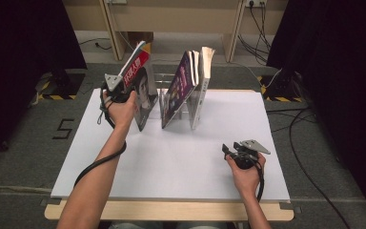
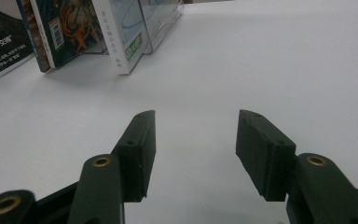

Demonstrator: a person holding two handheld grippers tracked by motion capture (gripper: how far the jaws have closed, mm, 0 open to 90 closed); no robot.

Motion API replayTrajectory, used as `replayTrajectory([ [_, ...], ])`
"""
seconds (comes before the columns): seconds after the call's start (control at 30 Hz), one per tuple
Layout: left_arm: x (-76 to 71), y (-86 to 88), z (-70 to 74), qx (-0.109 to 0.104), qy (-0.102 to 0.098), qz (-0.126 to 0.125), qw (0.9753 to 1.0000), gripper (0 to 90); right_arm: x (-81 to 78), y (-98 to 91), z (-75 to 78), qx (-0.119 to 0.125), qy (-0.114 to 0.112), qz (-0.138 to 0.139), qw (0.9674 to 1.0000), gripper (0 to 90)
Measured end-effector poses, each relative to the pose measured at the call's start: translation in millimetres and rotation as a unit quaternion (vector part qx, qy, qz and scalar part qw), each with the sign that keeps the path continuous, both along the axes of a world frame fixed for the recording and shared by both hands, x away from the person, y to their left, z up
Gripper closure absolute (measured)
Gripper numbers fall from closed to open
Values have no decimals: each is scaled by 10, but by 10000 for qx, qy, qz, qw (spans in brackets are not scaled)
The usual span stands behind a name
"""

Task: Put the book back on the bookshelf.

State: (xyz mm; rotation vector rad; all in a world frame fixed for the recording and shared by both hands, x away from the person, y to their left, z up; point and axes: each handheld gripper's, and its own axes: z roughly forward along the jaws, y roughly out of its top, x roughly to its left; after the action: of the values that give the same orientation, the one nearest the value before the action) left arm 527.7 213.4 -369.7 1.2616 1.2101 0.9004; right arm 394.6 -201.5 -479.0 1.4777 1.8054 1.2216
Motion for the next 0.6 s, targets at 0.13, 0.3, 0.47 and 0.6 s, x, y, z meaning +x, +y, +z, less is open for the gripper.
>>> replayTrajectory([
  [0.13,-25,1,-32,-95,-64,85,9999,861,-6,9,1,-9,10,7,10000,483],
  [0.3,-25,9,-35,-64,-64,55,9999,851,-7,7,8,-3,2,7,10000,483],
  [0.47,-26,32,-22,-60,15,-58,10000,781,-3,1,5,-5,-4,1,10000,483],
  [0.6,-41,61,-2,-191,86,-122,9997,719,-4,1,10,-1,-11,2,10000,483],
])
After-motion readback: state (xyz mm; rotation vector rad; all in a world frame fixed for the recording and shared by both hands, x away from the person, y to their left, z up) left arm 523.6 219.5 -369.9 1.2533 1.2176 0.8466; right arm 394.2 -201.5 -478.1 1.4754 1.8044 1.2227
